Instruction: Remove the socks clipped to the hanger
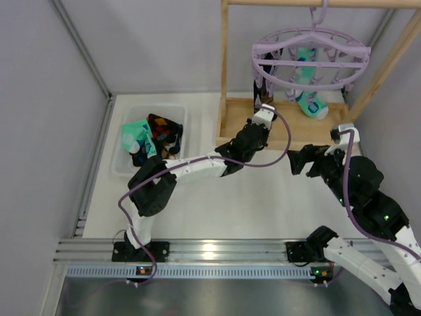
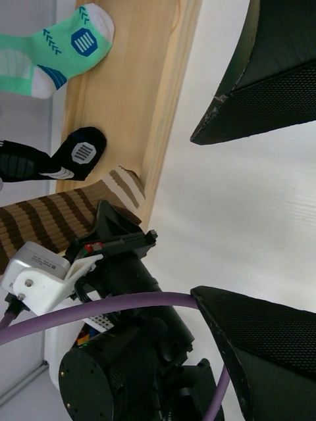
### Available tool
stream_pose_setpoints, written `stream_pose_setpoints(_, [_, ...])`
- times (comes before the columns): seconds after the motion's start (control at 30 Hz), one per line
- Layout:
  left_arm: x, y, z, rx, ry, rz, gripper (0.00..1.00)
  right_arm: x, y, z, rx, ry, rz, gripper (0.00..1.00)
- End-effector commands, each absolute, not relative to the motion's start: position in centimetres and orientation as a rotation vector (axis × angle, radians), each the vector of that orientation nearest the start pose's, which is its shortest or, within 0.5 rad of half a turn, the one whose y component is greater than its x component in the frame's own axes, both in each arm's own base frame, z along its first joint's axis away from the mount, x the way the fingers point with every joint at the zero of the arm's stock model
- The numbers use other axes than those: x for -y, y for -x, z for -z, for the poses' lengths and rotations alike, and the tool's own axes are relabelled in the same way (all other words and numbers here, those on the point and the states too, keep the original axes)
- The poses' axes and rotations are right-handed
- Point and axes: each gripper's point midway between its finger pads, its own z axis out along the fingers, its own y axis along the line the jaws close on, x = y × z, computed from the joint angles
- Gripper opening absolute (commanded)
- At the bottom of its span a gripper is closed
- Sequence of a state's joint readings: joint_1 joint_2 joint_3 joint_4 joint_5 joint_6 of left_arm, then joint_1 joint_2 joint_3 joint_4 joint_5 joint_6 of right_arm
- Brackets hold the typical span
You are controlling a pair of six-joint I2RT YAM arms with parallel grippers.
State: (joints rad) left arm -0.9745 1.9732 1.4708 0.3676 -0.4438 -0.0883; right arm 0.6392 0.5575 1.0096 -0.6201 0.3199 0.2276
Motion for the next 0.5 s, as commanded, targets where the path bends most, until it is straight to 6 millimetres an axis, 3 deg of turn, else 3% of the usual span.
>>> stream_pose_setpoints(0.0, [45.6, -39.3, -25.5, -1.565, -0.328, 0.494, 0.00, -10.3, -21.4, -37.7, -1.617, 0.097, -0.415, 0.85])
stream_pose_setpoints(0.07, [45.0, -39.2, -25.6, -1.568, -0.296, 0.469, 0.00, -10.7, -21.7, -39.8, -1.581, 0.088, -0.440, 0.84])
stream_pose_setpoints(0.1, [45.3, -38.7, -25.7, -1.567, -0.294, 0.469, 0.00, -11.3, -22.4, -39.8, -1.604, 0.096, -0.435, 0.84])
stream_pose_setpoints(0.13, [45.3, -38.5, -25.9, -1.565, -0.286, 0.457, 0.00, -11.2, -22.3, -41.8, -1.573, 0.085, -0.446, 0.84])
stream_pose_setpoints(0.17, [44.5, -38.6, -26.1, -1.563, -0.243, 0.394, 0.00, -11.3, -22.6, -42.4, -1.575, 0.081, -0.441, 0.84])
stream_pose_setpoints(0.2, [45.0, -37.6, -26.2, -1.561, -0.245, 0.379, 0.00, -11.5, -23.5, -42.0, -1.615, 0.079, -0.406, 0.83])
stream_pose_setpoints(0.23, [45.0, -37.3, -26.2, -1.560, -0.232, 0.352, 0.00, -11.3, -23.4, -44.0, -1.587, 0.069, -0.412, 0.82])
stream_pose_setpoints(0.3, [45.4, -36.1, -26.1, -1.556, -0.229, 0.292, 0.00, -12.0, -24.6, -43.8, -1.632, 0.080, -0.378, 0.80])
stream_pose_setpoints(0.33, [45.6, -35.7, -25.9, -1.557, -0.228, 0.273, 0.00, -11.9, -24.6, -45.2, -1.619, 0.083, -0.376, 0.79])
stream_pose_setpoints(0.47, [46.6, -34.2, -25.3, -1.552, -0.256, 0.199, 0.00, -12.4, -25.6, -45.8, -1.656, 0.104, -0.337, 0.77])
